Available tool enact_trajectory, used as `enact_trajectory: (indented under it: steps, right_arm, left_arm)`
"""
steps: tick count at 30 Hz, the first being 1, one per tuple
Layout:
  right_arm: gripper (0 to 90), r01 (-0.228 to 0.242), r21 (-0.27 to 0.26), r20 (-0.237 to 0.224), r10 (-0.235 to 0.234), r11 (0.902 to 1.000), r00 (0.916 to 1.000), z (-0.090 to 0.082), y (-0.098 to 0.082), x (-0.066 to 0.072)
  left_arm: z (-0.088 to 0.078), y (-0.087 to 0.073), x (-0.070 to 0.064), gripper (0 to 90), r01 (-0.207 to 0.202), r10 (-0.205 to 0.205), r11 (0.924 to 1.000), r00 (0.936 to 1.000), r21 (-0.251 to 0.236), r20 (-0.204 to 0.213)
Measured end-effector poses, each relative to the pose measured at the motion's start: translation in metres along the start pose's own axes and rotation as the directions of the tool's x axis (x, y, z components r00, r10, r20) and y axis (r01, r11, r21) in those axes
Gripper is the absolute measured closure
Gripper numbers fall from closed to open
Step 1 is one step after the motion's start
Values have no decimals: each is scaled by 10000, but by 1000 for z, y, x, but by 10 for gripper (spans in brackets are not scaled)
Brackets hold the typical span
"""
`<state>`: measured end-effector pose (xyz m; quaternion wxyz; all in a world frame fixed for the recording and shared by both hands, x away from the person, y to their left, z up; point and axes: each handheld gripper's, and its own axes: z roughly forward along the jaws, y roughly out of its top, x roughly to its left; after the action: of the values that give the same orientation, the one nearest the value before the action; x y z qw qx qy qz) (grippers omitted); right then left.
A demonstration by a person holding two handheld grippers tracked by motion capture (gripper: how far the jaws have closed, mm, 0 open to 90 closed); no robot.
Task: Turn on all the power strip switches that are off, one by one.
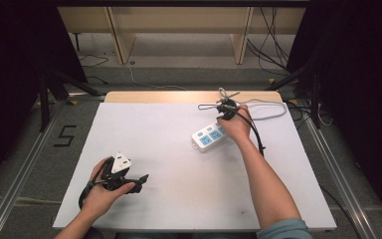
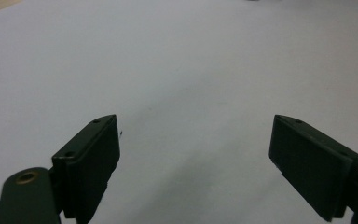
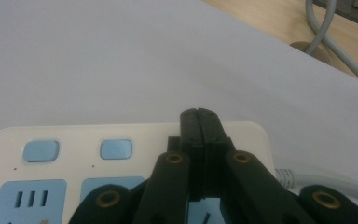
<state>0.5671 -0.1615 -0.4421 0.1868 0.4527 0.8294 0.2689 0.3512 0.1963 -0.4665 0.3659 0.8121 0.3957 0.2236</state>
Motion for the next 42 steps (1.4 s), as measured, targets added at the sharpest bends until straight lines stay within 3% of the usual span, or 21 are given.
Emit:
enact_trajectory:
  steps: [24,42]
  right_arm:
    - [900,99,283,27,-100,9996,9999,3,1,1]
    - [900,-73,514,-152,80,9987,9999,4,3,-1]
  left_arm:
    - [0,0,-1,162,-26,26,10000,10000,-37,-1]
    - [0,0,-1,163,-83,83,10000,10000,1,5]
